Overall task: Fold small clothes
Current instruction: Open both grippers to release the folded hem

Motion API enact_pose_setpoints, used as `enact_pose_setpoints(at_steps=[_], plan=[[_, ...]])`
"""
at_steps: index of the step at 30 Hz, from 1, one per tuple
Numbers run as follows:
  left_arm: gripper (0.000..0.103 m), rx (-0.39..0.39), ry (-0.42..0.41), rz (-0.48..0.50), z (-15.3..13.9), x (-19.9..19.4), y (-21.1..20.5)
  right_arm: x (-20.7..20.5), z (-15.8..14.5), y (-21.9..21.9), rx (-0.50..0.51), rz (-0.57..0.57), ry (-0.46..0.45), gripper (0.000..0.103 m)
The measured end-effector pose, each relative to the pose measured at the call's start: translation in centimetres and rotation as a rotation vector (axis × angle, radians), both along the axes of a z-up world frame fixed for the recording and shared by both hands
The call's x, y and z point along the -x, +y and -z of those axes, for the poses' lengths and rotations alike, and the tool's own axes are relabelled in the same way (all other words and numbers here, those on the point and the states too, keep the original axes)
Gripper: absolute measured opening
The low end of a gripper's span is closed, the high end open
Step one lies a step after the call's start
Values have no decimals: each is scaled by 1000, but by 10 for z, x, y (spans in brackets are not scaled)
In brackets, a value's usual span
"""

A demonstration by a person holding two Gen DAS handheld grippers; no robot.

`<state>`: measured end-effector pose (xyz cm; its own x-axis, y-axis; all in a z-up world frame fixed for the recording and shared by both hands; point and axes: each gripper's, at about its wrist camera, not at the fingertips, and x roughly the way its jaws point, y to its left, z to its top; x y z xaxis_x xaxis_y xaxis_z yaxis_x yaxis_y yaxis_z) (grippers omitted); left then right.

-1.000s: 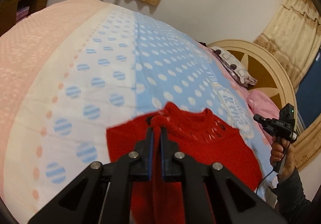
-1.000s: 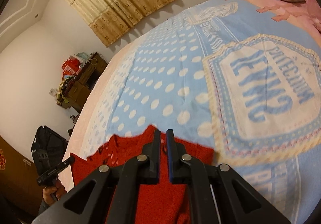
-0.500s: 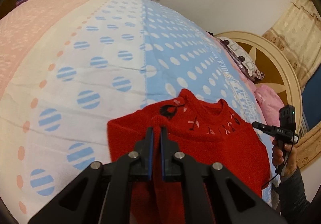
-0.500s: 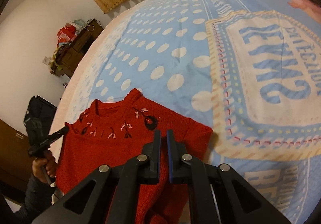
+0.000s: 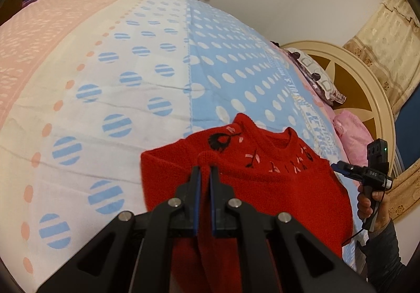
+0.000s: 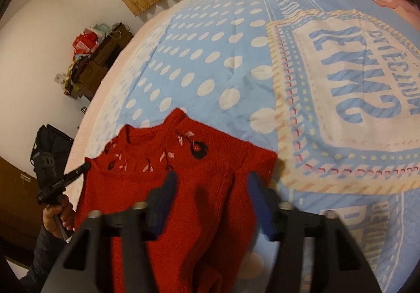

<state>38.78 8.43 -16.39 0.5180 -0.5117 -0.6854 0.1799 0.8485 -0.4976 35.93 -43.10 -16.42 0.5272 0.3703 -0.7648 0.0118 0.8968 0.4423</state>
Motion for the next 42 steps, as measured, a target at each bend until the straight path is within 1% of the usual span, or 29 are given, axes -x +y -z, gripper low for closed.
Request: enact_pose_setpoints(at_steps=[2, 4, 5, 6, 7, 9, 14, 17, 19, 22, 25, 28, 30, 31, 32, 33, 34, 35, 36, 37, 39, 42], plan=[[6, 0, 0, 0, 0, 0, 0, 0, 3, 5, -1, -20, 2, 40], [6, -2, 1, 1, 0, 0, 0, -2, 6, 12, 20, -33, 13, 25], [6, 0, 1, 2, 0, 0, 0, -3, 8, 16, 47, -38, 25, 17], [6, 0, -2, 0, 0, 0, 0, -4, 9, 20, 77, -41, 26, 7], [6, 1, -8, -4, -2, 1, 0, -4, 7, 23, 102, -45, 14, 6], [6, 9, -26, -8, -8, 2, 1, -3, -5, 26, 107, -43, -32, 5], [6, 12, -92, -35, -31, -5, 6, -11, -43, 22, 131, 14, -159, 5], [6, -20, -110, -46, -35, -19, 4, -27, -49, 19, 135, 43, -177, 5], [6, -25, -98, -44, -29, -29, 1, -38, -44, 18, 145, 57, -162, 5], [6, -72, -61, -45, -9, -45, -7, -52, -23, 15, 153, 82, -114, 5], [6, -109, -41, -43, 6, -53, -15, -59, -3, 9, 167, 109, -80, 5], [6, -120, -35, -45, 13, -53, -18, -60, 10, 8, 190, 110, -57, 5], [6, -129, -38, -44, 14, -52, -18, -58, 14, 5, 182, 119, -48, 5], [10, -134, -39, -45, 14, -51, -18, -58, 16, 3, 169, 118, -38, 6], [11, -136, -38, -47, 12, -51, -17, -56, 17, 3, 169, 114, -29, 6], [12, -132, -39, -47, 9, -49, -16, -54, 16, 4, 188, 119, -23, 12], [17, -133, -40, -48, 5, -47, -15, -50, 13, 4, 223, 129, -25, 33], [21, -144, -48, -58, -1, -43, -13, -42, 7, 6, 274, 140, -40, 49], [34, -152, -58, -66, -7, -38, -12, -36, 2, 7, 290, 140, -54, 69], [50, -160, -73, -79, -16, -30, -10, -27, -6, 7, 292, 136, -81, 69], [61, -157, -115, -90, -29, -14, -7, -7, -23, 11, 282, 121, -127, 69], [64, -180, -157, -72, -44, 19, -11, 30, -47, 29, 241, 64, -209, 69]])
